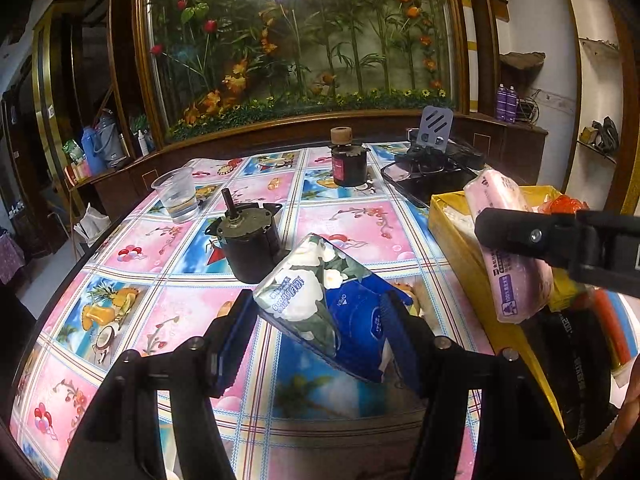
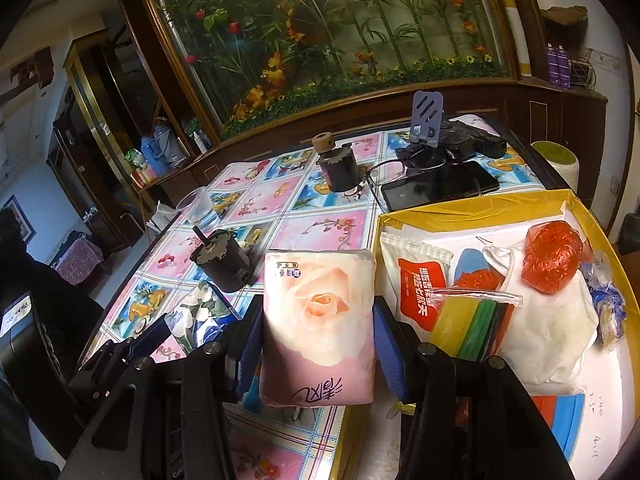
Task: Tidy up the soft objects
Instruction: 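Lift both tissue packs and carry them toward the yellow-rimmed box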
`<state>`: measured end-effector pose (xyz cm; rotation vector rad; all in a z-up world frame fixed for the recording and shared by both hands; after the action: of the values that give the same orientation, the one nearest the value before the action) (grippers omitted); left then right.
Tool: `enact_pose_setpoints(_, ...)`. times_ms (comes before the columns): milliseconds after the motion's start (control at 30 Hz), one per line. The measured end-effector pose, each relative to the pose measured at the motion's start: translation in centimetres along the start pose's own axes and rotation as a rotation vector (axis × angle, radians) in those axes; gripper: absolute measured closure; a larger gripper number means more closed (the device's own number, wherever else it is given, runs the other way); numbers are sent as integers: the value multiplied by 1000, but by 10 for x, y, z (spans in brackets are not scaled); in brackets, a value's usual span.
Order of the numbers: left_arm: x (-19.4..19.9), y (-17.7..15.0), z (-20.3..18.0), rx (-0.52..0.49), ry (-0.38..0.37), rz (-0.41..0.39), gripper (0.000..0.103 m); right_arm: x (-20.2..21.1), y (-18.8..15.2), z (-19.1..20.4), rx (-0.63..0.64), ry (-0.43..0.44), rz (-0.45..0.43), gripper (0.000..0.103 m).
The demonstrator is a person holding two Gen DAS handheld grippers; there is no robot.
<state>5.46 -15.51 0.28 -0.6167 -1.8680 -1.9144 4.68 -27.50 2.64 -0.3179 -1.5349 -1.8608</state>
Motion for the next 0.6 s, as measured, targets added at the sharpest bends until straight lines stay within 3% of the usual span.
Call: enact_pose_setpoints(600,4,4,4,9,5,-16,40,-1,-1,2,9,6,4,47)
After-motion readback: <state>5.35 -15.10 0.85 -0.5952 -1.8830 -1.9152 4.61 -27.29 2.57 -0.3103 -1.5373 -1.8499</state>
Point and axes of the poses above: each gripper's, at about its wrist camera, not at the fingertips, and x roughly against the way its jaws point, z to its left, y to its top, the point moved 9 cm from there along -x, roughly the way its jaws point, and after that the axes turned 6 degrees about x, right-handed, at the moved point
